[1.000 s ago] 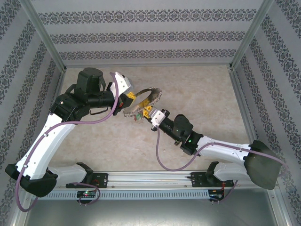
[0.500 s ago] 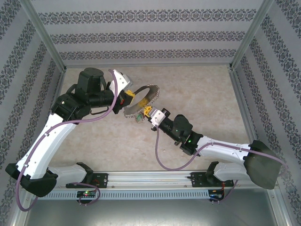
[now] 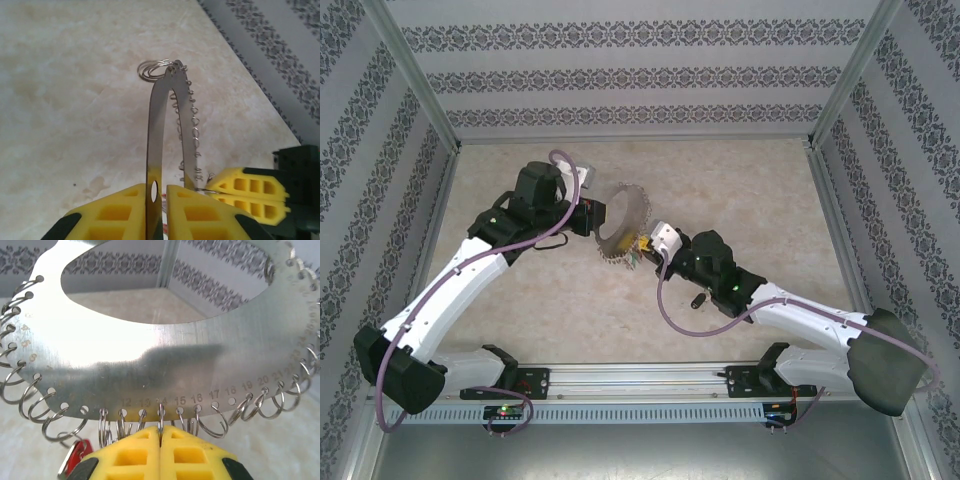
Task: Put the keys on the keyring
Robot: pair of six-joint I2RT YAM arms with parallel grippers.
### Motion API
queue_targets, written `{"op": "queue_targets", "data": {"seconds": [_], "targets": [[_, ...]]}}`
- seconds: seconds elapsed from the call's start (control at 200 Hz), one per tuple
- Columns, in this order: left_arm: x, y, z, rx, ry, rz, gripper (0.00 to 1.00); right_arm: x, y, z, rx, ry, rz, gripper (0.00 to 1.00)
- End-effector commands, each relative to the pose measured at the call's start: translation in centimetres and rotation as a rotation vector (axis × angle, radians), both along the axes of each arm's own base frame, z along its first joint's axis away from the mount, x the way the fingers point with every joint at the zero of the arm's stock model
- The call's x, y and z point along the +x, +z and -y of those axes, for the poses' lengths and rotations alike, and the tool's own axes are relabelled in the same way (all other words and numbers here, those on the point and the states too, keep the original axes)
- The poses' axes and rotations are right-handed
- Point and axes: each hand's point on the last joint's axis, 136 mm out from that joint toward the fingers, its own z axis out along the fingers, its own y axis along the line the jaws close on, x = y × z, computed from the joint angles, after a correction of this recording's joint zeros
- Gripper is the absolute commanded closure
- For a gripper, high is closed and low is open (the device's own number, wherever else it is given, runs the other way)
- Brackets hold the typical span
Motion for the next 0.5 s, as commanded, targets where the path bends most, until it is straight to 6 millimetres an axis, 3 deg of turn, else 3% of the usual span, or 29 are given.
{"op": "queue_targets", "data": {"seconds": [0.0, 0.055, 0.27, 0.495], "targets": [[1.5, 0.1, 0.6, -0.158, 0.103, -0.044, 0.76, -1.0, 2.0, -0.7, 0.064, 0.075, -0.065, 1.0], [1.5, -1.2, 0.5, -0.164, 0.129, -0.084, 0.74, -1.1, 1.5, -0.6, 0.048, 0.087, -0.098, 1.0], [1.1, -4.3, -0.5, -0.127, 0.168, -0.13, 0.48, -0.6, 0.2, -0.1, 0.01, 0.093, -0.173, 1.0], [0.1, -6.3, -1.9, -0.077, 0.192, -0.117, 0.38, 0.0, -0.2, -0.3, -0.024, 0.103, -0.212, 1.0]]}}
